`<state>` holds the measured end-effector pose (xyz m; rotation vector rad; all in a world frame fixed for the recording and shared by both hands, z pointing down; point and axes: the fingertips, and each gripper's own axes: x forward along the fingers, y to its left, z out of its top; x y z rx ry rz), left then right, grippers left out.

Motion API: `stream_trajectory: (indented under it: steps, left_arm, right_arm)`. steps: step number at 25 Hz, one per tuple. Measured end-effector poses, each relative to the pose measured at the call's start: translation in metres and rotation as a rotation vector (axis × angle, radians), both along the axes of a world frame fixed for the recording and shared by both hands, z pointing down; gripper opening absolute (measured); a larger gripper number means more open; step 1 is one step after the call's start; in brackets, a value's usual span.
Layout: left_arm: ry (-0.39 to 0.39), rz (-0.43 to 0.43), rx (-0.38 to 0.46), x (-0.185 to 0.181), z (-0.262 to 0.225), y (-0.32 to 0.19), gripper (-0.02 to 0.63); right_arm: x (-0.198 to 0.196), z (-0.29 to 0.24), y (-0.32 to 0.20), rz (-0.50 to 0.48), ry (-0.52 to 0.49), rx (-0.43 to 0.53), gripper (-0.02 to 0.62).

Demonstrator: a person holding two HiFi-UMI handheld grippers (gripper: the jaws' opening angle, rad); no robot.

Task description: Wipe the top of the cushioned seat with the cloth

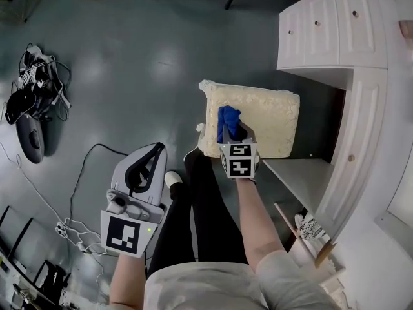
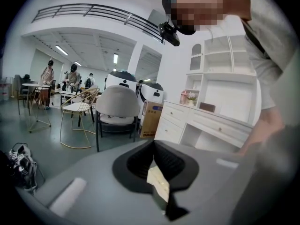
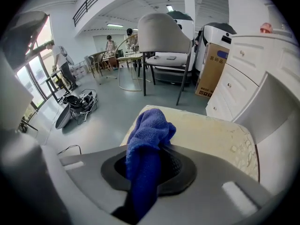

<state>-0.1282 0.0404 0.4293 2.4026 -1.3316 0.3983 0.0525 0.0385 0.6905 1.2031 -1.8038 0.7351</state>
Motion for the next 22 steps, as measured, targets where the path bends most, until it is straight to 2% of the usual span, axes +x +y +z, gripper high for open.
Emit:
stream_trajectory:
  steps: [7,13,22]
  left_arm:
    - [-0.009,-0.025,-0.003,-0.011,-0.001,0.01,0.0]
    - [-0.01,-0.03,0.004,-0.013,-0.003,0.017,0.0]
    - [-0.01,-0.02,0.003,-0.016,-0.002,0.029,0.0]
  right_arm:
    - [-0.038,0.002,0.003,-0.106,-0.007,-0.007,0.071]
    - [-0.038,0.001,0.006,-0.088,-0.02,-0.005,0.072]
    - [-0.043,0.001,0.035,-0.141,-0.012,0.012,0.072]
